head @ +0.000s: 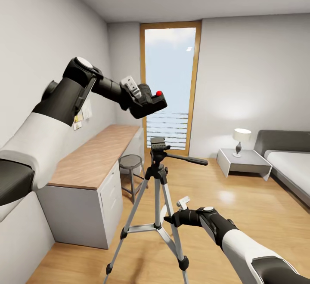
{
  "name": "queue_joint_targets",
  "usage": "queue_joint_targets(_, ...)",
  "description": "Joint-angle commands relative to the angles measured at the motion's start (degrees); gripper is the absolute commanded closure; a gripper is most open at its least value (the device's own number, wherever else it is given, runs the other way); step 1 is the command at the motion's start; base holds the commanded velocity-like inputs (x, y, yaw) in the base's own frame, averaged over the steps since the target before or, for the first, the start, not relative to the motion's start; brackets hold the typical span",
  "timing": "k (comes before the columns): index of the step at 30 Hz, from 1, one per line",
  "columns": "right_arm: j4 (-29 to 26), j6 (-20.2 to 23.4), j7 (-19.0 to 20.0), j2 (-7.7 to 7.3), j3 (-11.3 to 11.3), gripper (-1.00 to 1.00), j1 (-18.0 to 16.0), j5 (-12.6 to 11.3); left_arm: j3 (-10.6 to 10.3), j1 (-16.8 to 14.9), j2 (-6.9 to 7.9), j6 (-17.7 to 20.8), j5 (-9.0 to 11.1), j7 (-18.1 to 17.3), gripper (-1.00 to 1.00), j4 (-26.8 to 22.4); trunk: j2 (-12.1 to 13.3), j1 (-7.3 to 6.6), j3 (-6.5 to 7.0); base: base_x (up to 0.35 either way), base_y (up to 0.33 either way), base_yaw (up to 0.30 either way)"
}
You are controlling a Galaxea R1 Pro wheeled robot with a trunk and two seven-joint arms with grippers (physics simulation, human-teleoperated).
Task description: Attach the digital camera to the camera tripod in the bedroom.
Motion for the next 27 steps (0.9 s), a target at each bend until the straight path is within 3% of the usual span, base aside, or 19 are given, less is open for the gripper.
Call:
queue_joint_targets(1, 2.7, 0.4, 0.2, 0.03, 0.3, 1.0, 0.0, 0.8, -0.1, -0.1, 0.03, 0.4, -0.6, -0.8, 1.0, -0.1, -0.1, 0.02, -0.11, 0.0, 0.0, 0.0)
queue_joint_targets(7, 2.7, 0.3, 0.2, -0.18, 0.3, 1.0, 0.0, 0.8, 0.0, -0.1, -0.33, 0.3, -3.1, -2.3, 1.0, 0.0, -0.1, 0.02, -0.11, 0.0, 0.0, 0.0)
queue_joint_targets(11, 2.7, 0.1, 0.2, -0.17, 0.3, 1.0, 0.0, 0.8, 0.1, -0.1, -1.1, 0.3, -5.1, -0.7, 1.0, 0.0, -0.1, 0.02, -0.11, 0.0, 0.0, 0.0)
queue_joint_targets(17, 2.7, 0.0, 0.2, -0.1, 0.3, 1.0, 0.0, 0.8, 0.1, -0.1, -1.73, 0.4, -6.6, 2.9, 1.0, -0.1, -0.1, 0.02, -0.11, 0.0, 0.0, 0.0)
queue_joint_targets(22, 2.7, 0.0, 0.2, -0.06, 0.3, 1.0, 0.0, 0.8, 0.1, -0.1, -1.93, 0.5, -7.0, 4.1, 1.0, 0.0, -0.1, 0.02, -0.11, 0.0, 0.0, 0.0)
queue_joint_targets(23, 0.5, -0.4, -0.2, 0.28, 0.3, 1.0, 0.0, 0.3, -0.2, -0.4, -2.26, 0.9, -6.7, 3.8, 1.0, 0.3, 0.0, 0.01, -0.1, 0.0, 0.0, 0.0)
queue_joint_targets(27, 1.4, -0.7, -0.4, 1.14, 0.4, 1.0, 0.0, 0.0, -1.5, -1.7, -3.58, 2.7, -4.9, 2.4, 1.0, 1.6, 0.0, 0.01, -0.1, 0.0, 0.0, 0.0)
